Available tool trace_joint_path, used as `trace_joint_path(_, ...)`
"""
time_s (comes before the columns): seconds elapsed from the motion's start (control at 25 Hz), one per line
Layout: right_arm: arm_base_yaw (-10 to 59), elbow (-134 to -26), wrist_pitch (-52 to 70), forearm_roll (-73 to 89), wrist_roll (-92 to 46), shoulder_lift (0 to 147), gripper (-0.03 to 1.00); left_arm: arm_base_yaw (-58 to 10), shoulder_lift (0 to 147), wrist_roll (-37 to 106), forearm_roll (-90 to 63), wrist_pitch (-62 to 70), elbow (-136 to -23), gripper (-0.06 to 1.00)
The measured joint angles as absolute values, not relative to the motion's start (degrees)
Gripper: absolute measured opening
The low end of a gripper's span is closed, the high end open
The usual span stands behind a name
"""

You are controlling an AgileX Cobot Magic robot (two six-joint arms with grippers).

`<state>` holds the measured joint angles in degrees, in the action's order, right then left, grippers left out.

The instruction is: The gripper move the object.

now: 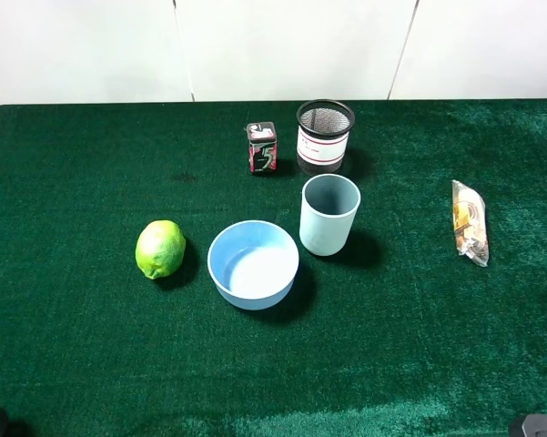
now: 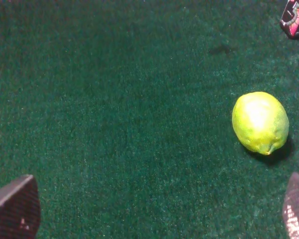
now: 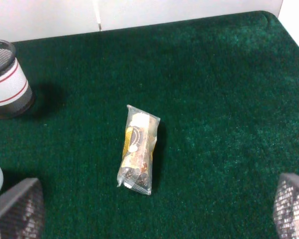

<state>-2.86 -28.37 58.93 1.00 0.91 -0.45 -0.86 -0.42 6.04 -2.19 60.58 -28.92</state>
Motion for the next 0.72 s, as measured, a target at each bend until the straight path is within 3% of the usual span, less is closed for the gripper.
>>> trace_joint_path(0.72,-2.86,-28.37,58.93,1.00,0.91,-0.45,0.69,-0.86,-0.42,6.04,-2.19,60.58,-28.92,0.99)
